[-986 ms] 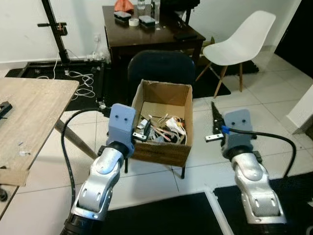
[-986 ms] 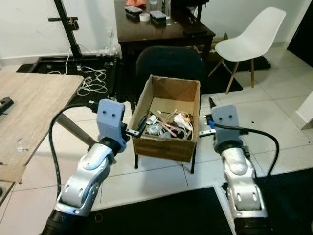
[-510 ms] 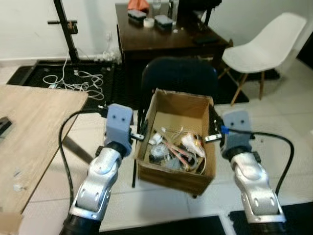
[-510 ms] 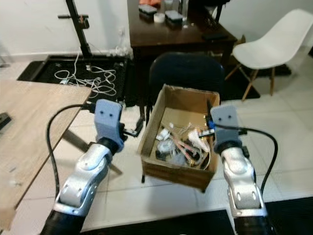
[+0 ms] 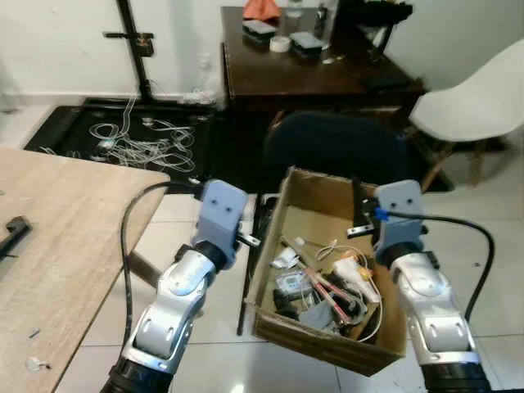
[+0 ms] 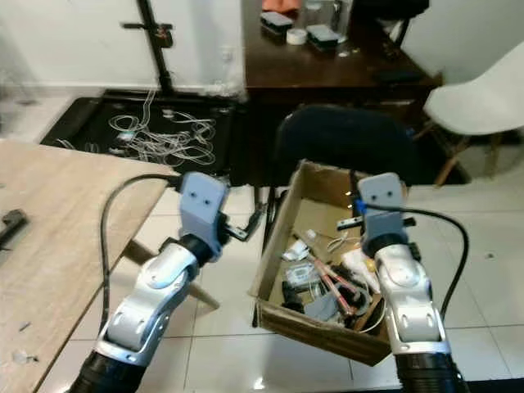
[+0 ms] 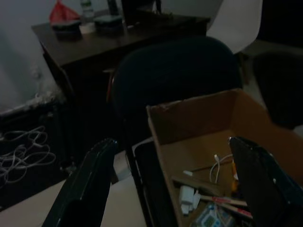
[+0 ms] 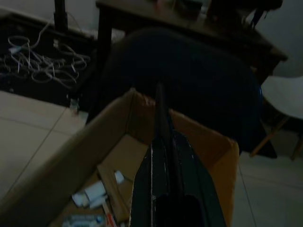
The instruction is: Picking trash to rubbish bin
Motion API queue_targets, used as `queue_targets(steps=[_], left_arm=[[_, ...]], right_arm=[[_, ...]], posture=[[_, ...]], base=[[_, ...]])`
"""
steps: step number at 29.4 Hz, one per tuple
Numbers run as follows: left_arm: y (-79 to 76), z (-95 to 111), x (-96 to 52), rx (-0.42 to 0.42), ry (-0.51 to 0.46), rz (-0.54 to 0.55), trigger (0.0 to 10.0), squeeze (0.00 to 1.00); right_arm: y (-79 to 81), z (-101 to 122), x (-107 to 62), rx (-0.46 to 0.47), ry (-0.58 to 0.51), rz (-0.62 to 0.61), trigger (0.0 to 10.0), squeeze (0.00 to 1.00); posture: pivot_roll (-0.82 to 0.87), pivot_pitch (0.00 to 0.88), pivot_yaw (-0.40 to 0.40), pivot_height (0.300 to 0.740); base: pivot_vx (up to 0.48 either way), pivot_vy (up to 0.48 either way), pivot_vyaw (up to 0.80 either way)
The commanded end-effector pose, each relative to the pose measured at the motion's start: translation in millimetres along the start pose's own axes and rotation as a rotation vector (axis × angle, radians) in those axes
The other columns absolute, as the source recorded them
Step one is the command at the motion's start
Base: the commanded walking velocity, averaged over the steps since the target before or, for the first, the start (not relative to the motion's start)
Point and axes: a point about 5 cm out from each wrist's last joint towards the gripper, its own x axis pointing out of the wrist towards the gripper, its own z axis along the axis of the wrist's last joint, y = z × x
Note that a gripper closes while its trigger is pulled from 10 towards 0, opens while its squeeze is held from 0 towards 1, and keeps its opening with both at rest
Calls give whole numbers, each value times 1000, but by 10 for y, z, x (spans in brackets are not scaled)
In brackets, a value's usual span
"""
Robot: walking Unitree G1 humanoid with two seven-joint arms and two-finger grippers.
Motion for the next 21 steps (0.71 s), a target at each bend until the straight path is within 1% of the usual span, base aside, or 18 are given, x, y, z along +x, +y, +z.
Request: queue_targets(steps=[1, 4, 5, 7, 8, 9, 12, 16, 21], left_arm=[[-22, -26, -26, 19, 6, -69, 10000, 0], [-25, -37, -58, 28, 12, -173, 10000, 0], [-25, -37, -58, 28, 12, -173, 10000, 0], [-40, -42, -75, 29, 14, -226, 10000, 0], [-40, -42, -75, 29, 14, -226, 10000, 0], [-70, -46, -85, 19, 18, -273, 10000, 0], [-135, -44, -89, 18, 20, -328, 10000, 0], [-184, -29, -82, 33, 24, -375, 10000, 0], [-210, -6, -72, 30, 21, -405, 10000, 0]], right_arm=[[-9, -117, -5, -2, 44, 22, 10000, 0], [-27, -250, 32, -35, 99, 61, 10000, 0], [-27, -250, 32, -35, 99, 61, 10000, 0], [-52, -313, 60, -53, 115, 72, 10000, 0], [-52, -313, 60, -53, 115, 72, 10000, 0], [-67, -377, 85, -55, 135, 79, 10000, 0], [-111, -471, 122, -53, 167, 74, 10000, 0], [-145, -511, 161, -53, 180, 72, 10000, 0], [-191, -520, 203, -57, 177, 67, 10000, 0]], posture=[[77, 135, 4, 740], [89, 148, 10, 740], [89, 148, 10, 740], [95, 152, 12, 740], [95, 152, 12, 740], [114, 165, 16, 740], [124, 174, 21, 740], [138, 181, 28, 740], [144, 182, 29, 740]], base=[[0, 0, 0], [0, 0, 0], [0, 0, 0], [0, 0, 0], [0, 0, 0], [0, 0, 0], [0, 0, 0], [0, 0, 0], [0, 0, 0]])
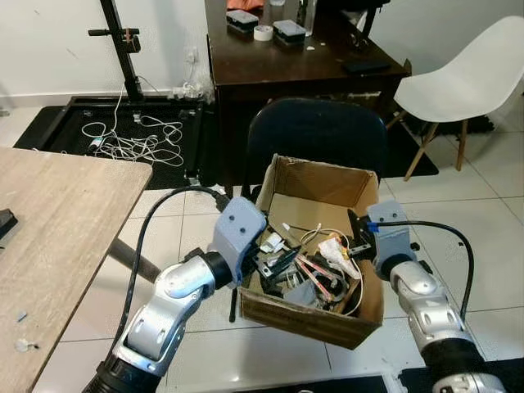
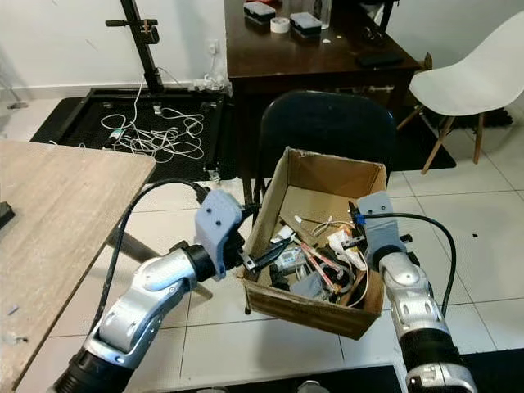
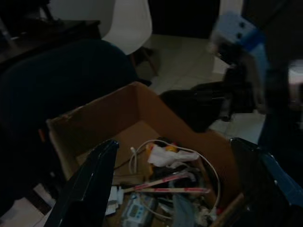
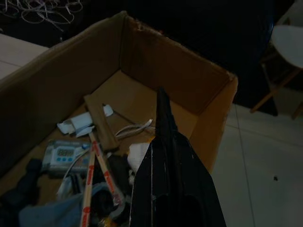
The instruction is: Picking trash to rubbish bin
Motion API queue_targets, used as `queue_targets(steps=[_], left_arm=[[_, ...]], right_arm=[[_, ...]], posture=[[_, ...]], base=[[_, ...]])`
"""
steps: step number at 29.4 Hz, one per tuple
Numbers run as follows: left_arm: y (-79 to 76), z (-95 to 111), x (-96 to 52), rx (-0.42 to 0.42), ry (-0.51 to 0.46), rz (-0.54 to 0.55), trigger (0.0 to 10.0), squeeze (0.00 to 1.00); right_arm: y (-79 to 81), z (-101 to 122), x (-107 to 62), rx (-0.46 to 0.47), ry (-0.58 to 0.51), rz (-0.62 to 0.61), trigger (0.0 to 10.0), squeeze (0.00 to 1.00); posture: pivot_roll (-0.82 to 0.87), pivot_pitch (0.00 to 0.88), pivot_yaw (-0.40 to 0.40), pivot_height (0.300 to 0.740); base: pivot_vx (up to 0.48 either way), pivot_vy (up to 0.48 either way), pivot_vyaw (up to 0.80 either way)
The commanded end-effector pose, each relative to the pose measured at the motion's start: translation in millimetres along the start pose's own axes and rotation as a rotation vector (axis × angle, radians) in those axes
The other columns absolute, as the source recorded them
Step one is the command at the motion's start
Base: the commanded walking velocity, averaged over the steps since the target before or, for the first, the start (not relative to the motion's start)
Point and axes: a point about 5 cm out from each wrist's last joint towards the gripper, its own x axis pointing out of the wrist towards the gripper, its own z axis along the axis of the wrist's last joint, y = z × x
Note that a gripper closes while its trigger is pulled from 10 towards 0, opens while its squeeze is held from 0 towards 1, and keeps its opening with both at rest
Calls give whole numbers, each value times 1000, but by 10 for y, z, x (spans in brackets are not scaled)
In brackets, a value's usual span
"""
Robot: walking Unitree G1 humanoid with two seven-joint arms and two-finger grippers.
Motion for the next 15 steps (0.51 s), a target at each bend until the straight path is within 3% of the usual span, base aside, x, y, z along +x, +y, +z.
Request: queue_targets(steps=[1, 3, 4, 5, 6, 9, 10, 11, 14, 15], left_arm=[[-12, 14, 0, 13, 10, -24, 10000, 0], [-14, 18, -5, 14, 9, -31, 10000, 0], [-15, 18, -6, 13, 9, -34, 10000, 0], [-16, 18, -5, 14, 10, -36, 10000, 0], [-16, 17, -2, 15, 11, -37, 10000, 0], [-13, 16, -1, 17, 13, -32, 10000, 0], [12, 12, 1, 20, 15, 4, 10000, 0], [52, 1, 0, 21, 23, 54, 10000, 0], [115, -16, -5, 7, 38, 126, 10000, 0], [175, -23, -12, -22, 36, 202, 10000, 0]], right_arm=[[-24, -24, -4, 0, -1, -4, 10000, 0], [-38, -9, 6, -1, -14, -12, 10000, 0], [-61, 7, 15, -4, -26, -26, 10000, 251], [-84, 24, 20, -5, -39, -38, 10000, 867], [-109, 48, 30, -7, -55, -54, 10000, 1000], [-143, 91, 43, -34, -77, -83, 10000, 1000], [-166, 142, 48, -71, -105, -108, 10000, 0], [-178, 211, 47, -110, -139, -121, 10000, 0], [-182, 299, 43, -122, -187, -129, 10000, 0], [-185, 374, 30, -110, -227, -137, 10000, 0]], posture=[[144, 182, 29, 740], [144, 183, 29, 740], [144, 183, 29, 740], [144, 183, 29, 740], [144, 183, 29, 740], [144, 183, 29, 740], [139, 171, 25, 740], [135, 166, 22, 740], [130, 161, 20, 740], [117, 150, 10, 740]], base=[[0, 0, 0], [0, 0, 0], [0, 0, 0], [0, 0, 0], [0, 0, 0], [0, 0, 0], [0, 0, 0], [0, 0, 0], [0, 0, 0], [0, 0, 0]])
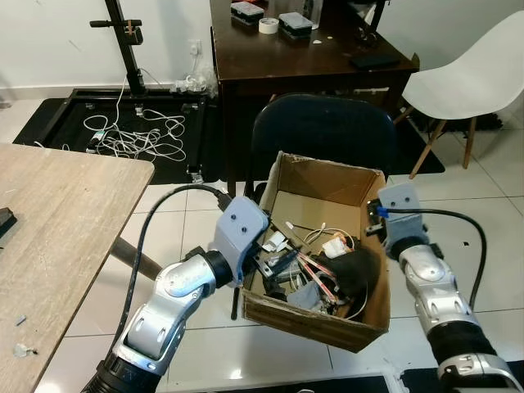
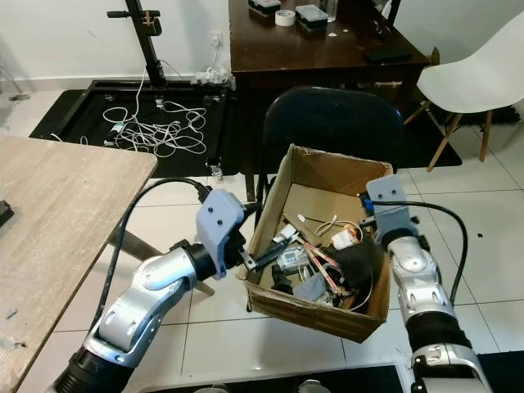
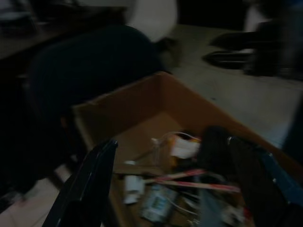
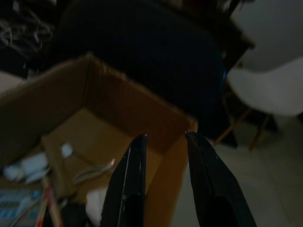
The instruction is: Picking trash to rubbish bin
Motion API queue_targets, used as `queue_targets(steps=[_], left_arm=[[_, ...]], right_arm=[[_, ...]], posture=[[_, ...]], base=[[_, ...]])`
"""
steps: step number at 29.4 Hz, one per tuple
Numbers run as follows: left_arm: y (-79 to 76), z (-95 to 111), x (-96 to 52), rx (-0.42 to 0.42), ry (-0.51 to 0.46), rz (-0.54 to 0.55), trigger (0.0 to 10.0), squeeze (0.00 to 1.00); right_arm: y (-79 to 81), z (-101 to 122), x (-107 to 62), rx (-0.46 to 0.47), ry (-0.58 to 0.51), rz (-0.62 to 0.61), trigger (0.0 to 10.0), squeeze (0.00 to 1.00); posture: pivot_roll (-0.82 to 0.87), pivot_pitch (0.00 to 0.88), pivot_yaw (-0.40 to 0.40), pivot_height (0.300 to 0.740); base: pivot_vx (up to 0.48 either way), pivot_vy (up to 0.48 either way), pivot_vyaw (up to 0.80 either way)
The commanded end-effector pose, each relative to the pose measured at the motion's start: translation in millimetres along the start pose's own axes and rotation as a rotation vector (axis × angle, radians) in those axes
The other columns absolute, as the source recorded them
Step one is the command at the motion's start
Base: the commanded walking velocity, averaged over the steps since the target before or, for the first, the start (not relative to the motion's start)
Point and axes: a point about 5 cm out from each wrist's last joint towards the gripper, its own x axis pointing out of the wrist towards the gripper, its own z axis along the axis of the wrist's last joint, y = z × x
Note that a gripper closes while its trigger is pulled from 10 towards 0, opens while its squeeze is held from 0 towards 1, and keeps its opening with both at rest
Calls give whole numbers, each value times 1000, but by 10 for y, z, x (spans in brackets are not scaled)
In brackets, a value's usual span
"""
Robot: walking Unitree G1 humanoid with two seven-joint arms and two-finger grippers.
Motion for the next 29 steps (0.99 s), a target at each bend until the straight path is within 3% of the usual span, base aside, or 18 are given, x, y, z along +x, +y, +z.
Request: queue_targets(steps=[1, 3, 6, 8, 11, 16, 22, 28, 29], left_arm=[[57, -47, -1, -30, 25, 72, 10000, 0], [247, -34, -62, -106, 14, 298, 10000, 0], [409, -51, -209, -113, 25, 512, 10000, 0], [472, -84, -313, -117, 33, 611, 10000, 0], [456, -63, -296, -120, 14, 634, 10000, 0], [468, 147, -241, -126, -76, 655, 10000, 0], [510, 143, -331, -100, -56, 697, 10000, 0], [591, 211, -334, -125, -73, 738, 10000, 0], [640, 223, -335, -94, -60, 749, 10000, 0]], right_arm=[[15, 69, -3, -4, -43, 1, 10000, 0], [44, 248, -32, 124, -121, -28, 10000, 0], [161, 349, -115, 271, -152, -26, 10000, 0], [277, 373, -167, 283, -139, 8, 10000, 0], [282, 376, -177, 271, -136, 10, 10000, 0], [373, 546, -180, 271, -194, 25, 10000, 0], [572, 690, -198, 288, -218, 87, 10000, 0], [671, 792, -131, 301, -231, 112, 10000, 0], [711, 810, -98, 305, -235, 121, 10000, 0]], posture=[[117, 150, 10, 740], [96, 128, -15, 740], [83, 116, -30, 740], [64, 108, -37, 740], [54, 104, -41, 740], [52, 89, -46, 740], [72, 54, -46, 740], [105, 58, -55, 740], [123, 58, -67, 740]], base=[[0, 0, 0], [0, 0, 0], [0, 0, 0], [0, 0, 0], [0, 0, 0], [0, 0, 0], [0, 0, 0], [0, 0, 748], [0, 0, 800]])
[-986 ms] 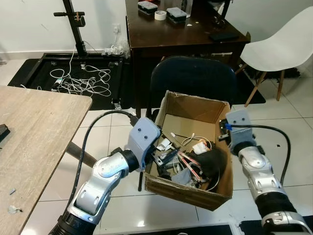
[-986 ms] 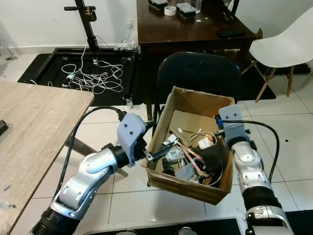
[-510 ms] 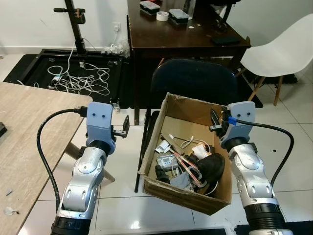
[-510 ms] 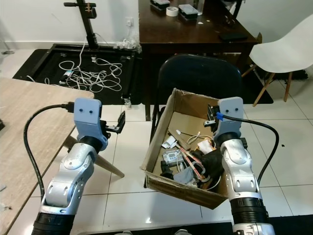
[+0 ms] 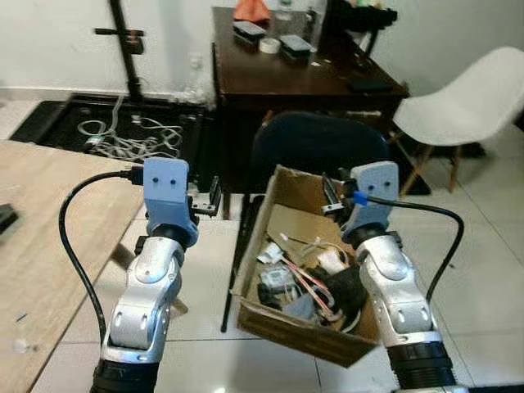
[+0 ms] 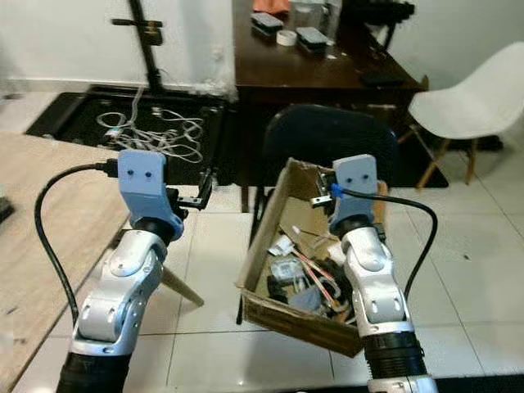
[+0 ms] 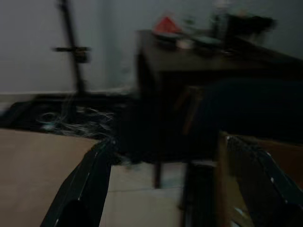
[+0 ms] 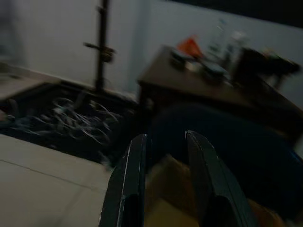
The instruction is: Picking trash to rubbish bin
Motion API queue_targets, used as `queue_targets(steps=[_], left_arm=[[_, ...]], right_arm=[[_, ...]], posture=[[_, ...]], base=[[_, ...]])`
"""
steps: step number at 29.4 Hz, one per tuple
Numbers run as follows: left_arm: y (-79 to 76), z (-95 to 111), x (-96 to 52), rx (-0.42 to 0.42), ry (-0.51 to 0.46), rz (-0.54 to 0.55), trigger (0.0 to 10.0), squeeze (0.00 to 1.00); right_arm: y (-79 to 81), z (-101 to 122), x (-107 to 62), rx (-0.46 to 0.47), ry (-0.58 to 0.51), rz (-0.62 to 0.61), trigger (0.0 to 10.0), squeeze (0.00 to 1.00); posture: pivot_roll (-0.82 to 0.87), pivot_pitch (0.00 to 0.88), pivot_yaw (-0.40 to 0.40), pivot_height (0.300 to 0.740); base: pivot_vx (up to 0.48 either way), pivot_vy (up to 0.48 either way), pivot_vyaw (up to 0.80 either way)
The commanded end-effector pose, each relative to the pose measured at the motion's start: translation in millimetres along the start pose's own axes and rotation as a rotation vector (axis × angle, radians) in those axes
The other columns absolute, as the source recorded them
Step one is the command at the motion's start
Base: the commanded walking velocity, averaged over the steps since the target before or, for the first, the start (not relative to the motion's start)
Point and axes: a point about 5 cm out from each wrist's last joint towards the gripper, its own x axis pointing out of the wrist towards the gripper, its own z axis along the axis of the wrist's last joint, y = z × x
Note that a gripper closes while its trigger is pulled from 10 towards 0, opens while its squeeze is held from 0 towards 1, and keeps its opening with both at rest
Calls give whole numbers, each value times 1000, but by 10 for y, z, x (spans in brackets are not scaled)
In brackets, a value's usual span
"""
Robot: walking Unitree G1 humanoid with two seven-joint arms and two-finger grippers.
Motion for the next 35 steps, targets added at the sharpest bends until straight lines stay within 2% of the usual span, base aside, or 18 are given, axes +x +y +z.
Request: queue_targets(steps=[1, 3, 7, 9, 13, 17, 30, 35], left_arm=[[33, 6, 8, 20, 9, 18, 10000, 0], [46, 31, 28, 43, 15, 5, 10000, 0], [68, 180, 72, 33, -13, -9, 10000, 0], [16, 237, 107, 34, -33, -33, 10000, 0], [-73, 165, 60, 20, 18, -75, 10000, 0], [-73, 142, 3, 22, 30, -67, 10000, 0], [-68, 191, -49, 18, 40, -42, 10000, 0], [-81, 214, -63, 24, 39, -67, 10000, 0]], right_arm=[[33, -34, 15, 5, 16, 8, 10000, 0], [68, -50, 26, 4, 18, 24, 10000, 0], [120, 16, 28, 13, 3, 36, 10000, 0], [98, 32, 34, 11, -5, 31, 10000, 0], [1, -38, 48, 12, 21, -6, 10000, 0], [-44, -39, 83, 29, 28, -19, 10000, 0], [62, -51, 83, 48, 34, 22, 10000, 0], [79, -45, 92, 50, 32, 23, 10000, 0]], posture=[[123, 58, -67, 740], [121, 55, -67, 740], [110, 48, -39, 740], [120, 52, -30, 740], [148, 60, -34, 740], [143, 59, -35, 740], [158, 60, -52, 740], [163, 66, -50, 740]], base=[[0, 0, 800], [0, 0, 800], [0, 0, 800], [0, 0, 800], [0, 0, 800], [0, 0, 800], [0, 0, 800], [0, 0, 800]])
